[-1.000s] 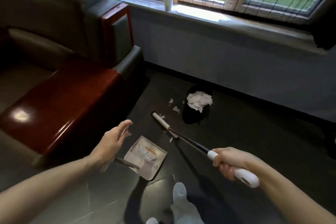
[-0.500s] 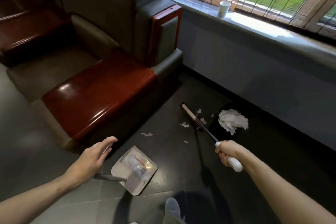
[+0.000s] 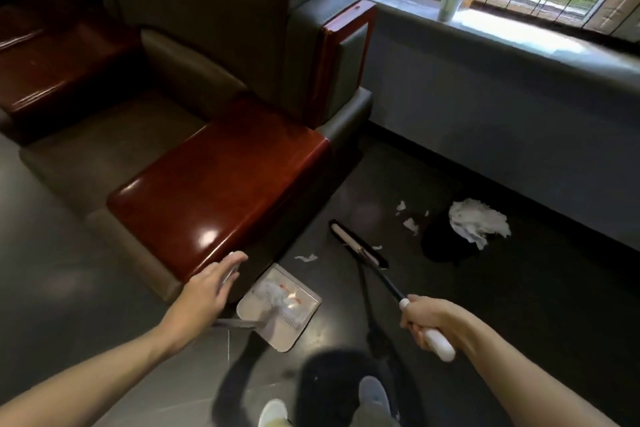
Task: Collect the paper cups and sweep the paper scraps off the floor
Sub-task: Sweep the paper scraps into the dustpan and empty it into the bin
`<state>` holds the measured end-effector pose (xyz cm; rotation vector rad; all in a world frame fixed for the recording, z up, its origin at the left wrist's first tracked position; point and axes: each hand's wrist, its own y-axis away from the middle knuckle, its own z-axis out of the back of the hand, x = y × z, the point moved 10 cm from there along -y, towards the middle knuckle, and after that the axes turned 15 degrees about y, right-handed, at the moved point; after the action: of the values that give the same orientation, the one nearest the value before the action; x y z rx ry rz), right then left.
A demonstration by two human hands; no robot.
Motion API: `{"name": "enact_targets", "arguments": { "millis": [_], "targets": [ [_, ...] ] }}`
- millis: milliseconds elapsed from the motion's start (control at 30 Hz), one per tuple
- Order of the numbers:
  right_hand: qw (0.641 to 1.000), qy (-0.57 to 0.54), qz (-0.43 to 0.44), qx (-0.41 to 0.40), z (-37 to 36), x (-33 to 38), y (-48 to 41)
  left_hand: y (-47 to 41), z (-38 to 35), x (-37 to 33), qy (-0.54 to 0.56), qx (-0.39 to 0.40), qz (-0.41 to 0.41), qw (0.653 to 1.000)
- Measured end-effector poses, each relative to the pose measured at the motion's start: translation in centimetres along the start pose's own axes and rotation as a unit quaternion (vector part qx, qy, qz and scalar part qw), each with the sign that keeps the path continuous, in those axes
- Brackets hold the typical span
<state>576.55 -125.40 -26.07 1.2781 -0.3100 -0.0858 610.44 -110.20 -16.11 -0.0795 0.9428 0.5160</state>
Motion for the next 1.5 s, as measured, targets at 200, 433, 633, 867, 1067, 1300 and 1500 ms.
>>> {"name": "enact_targets", "arguments": {
  "millis": [200,433,633,867,1067,1300,1500],
  "targets": [
    [0.972,0.230,0.040,-0.001,-6.6,3.3,4.3,-4.2,2.7,1.5,0.028,0.011,-0.031,0.999],
    [0.994,0.063,0.031,0.077,-9.4,2.3,9.1,-5.5,2.2,2.0,0.061,0.062,-0.064,0.994],
    [0.994,-0.094,-0.006,0.054,-7.7,-0.8,11.7,-5.0,0.3,0.3,0.058,0.126,-0.098,0.985],
    [0.986,-0.162,-0.035,-0.022,-4.4,-4.1,10.5,-5.7,-2.5,-2.0,0.061,0.185,-0.116,0.974],
    [0.990,-0.113,-0.035,-0.078,-4.5,-5.3,6.8,-6.1,-3.7,-2.4,0.063,0.186,-0.122,0.973],
    [0.997,-0.066,-0.008,-0.042,-8.3,-2.4,5.5,-5.0,-3.2,-2.3,0.059,0.201,-0.124,0.970],
    [1.000,-0.014,0.013,-0.020,-13.3,0.7,6.9,-4.2,-2.0,-1.8,0.041,0.183,-0.122,0.975]
  ]
}}
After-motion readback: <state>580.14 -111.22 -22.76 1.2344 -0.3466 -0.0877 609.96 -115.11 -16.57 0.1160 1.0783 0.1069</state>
